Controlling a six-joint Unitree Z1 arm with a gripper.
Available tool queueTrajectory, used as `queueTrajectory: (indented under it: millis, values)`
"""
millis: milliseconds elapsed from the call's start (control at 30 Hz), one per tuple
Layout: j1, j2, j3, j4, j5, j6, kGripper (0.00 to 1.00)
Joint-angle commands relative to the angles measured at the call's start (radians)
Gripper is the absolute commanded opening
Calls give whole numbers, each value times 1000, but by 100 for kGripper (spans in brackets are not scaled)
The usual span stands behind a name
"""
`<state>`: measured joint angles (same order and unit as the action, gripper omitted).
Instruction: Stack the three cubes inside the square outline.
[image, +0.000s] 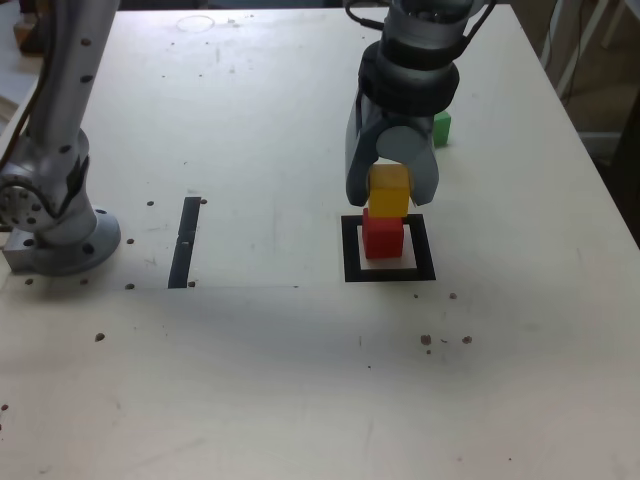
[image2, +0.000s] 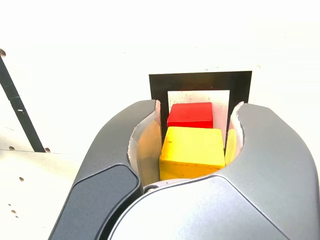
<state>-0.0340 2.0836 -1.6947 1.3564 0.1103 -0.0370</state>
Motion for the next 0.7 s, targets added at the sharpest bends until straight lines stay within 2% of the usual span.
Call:
queueTrajectory:
  millis: [0,667]
  values:
    - [3,14,-2,1,-2,1,44]
    - [3,24,11,11,-14,6,46]
